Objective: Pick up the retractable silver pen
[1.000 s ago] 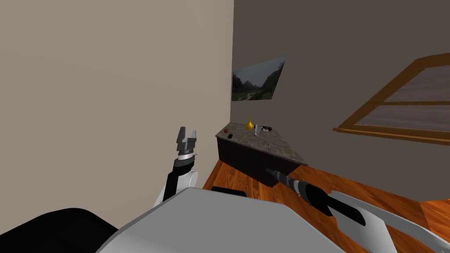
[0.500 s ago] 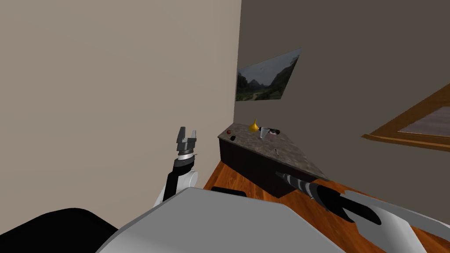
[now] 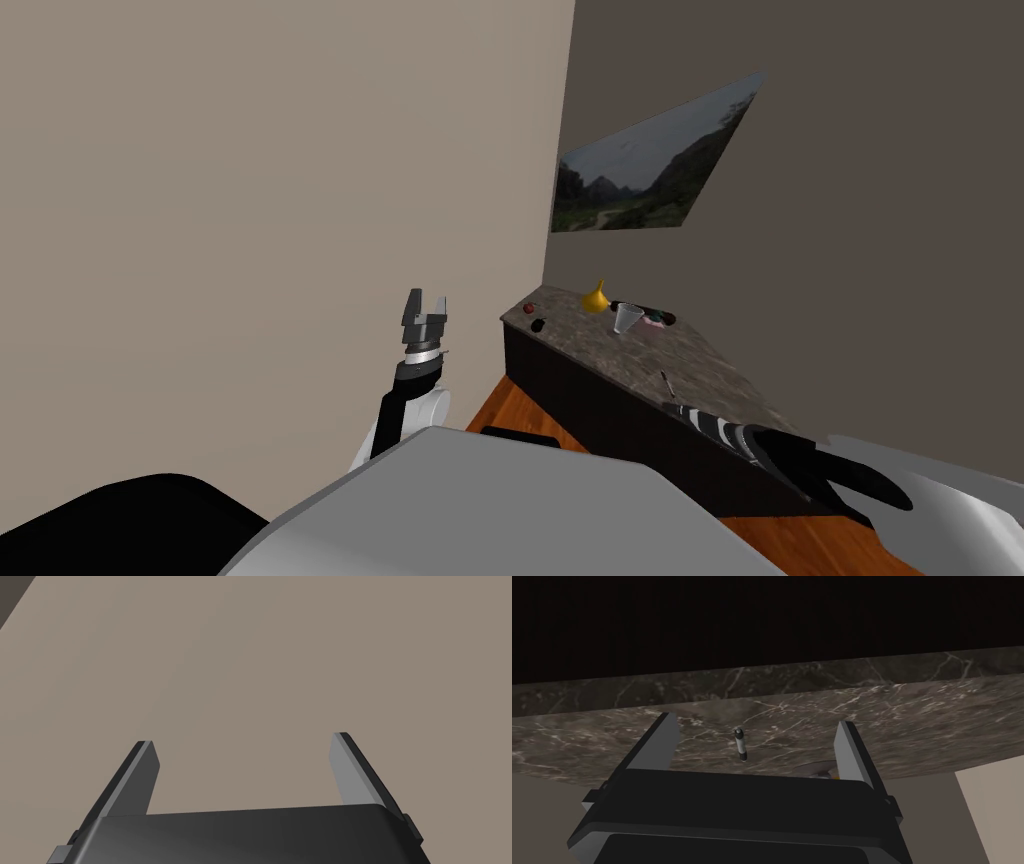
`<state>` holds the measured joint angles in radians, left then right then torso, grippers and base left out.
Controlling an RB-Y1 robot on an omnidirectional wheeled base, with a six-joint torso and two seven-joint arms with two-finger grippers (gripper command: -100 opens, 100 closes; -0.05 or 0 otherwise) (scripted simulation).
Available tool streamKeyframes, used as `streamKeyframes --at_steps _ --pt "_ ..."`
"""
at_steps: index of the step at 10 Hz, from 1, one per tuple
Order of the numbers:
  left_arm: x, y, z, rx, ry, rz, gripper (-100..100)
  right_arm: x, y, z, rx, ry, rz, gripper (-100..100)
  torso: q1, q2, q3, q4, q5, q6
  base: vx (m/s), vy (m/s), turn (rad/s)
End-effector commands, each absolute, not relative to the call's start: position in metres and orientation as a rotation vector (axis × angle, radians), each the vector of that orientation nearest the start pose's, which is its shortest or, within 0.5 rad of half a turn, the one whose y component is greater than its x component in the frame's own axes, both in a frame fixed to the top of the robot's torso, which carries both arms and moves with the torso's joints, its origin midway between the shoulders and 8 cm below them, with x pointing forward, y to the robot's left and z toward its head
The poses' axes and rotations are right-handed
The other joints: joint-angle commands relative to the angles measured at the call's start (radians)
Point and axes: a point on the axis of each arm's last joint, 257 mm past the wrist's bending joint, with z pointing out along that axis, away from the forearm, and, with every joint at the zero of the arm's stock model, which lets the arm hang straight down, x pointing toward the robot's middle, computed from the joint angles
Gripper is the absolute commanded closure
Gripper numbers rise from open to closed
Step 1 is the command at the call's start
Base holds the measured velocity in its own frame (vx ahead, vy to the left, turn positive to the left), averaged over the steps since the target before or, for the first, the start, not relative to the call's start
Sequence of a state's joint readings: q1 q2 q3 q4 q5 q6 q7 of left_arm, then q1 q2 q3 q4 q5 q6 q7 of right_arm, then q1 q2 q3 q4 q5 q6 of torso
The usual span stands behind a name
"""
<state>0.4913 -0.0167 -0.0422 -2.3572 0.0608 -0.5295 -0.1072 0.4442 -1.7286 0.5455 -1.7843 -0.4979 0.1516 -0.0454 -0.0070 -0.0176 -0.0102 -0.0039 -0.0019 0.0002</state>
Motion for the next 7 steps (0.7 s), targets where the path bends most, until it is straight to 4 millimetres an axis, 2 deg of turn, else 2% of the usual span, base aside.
streamKeyframes --at_steps 1,2,3,4,5,7 --pt "0.322 0.271 0.066 -0.586 0.505 -1.308 0 0.255 -0.572 -0.329 0.749 2.515 -0.035 -100 0.000 0.000 0.000 0.000 0.000 0.000 0.254 -0.128 0.182" --pt "0.322 0.271 0.066 -0.586 0.505 -1.308 0 0.255 -0.572 -0.329 0.749 2.515 -0.035 -100 -0.001 -0.001 -0.001 0.000 0.000 0.001 0.153 -0.130 0.034" --pt "0.322 0.271 0.066 -0.585 0.505 -1.308 0 0.255 -0.572 -0.329 0.749 2.515 -0.035 -100 -0.001 0.004 0.002 0.001 -0.001 0.001 0.021 -0.059 -0.012" --pt "0.323 0.271 0.066 -0.586 0.505 -1.308 0 0.246 -0.588 -0.327 0.791 2.515 -0.086 -100 0.003 0.011 0.006 0.002 0.000 0.002 0.110 -0.073 0.212" --pt "0.323 0.271 0.066 -0.586 0.505 -1.308 0 0.247 -0.588 -0.327 0.791 2.514 -0.086 -100 0.002 0.009 0.005 0.002 0.000 0.000 0.142 -0.091 0.120" --pt "0.323 0.271 0.066 -0.586 0.505 -1.308 0 0.247 -0.588 -0.328 0.787 2.516 -0.086 -100 0.004 0.010 0.006 0.002 0.001 0.002 0.047 -0.030 -0.012"
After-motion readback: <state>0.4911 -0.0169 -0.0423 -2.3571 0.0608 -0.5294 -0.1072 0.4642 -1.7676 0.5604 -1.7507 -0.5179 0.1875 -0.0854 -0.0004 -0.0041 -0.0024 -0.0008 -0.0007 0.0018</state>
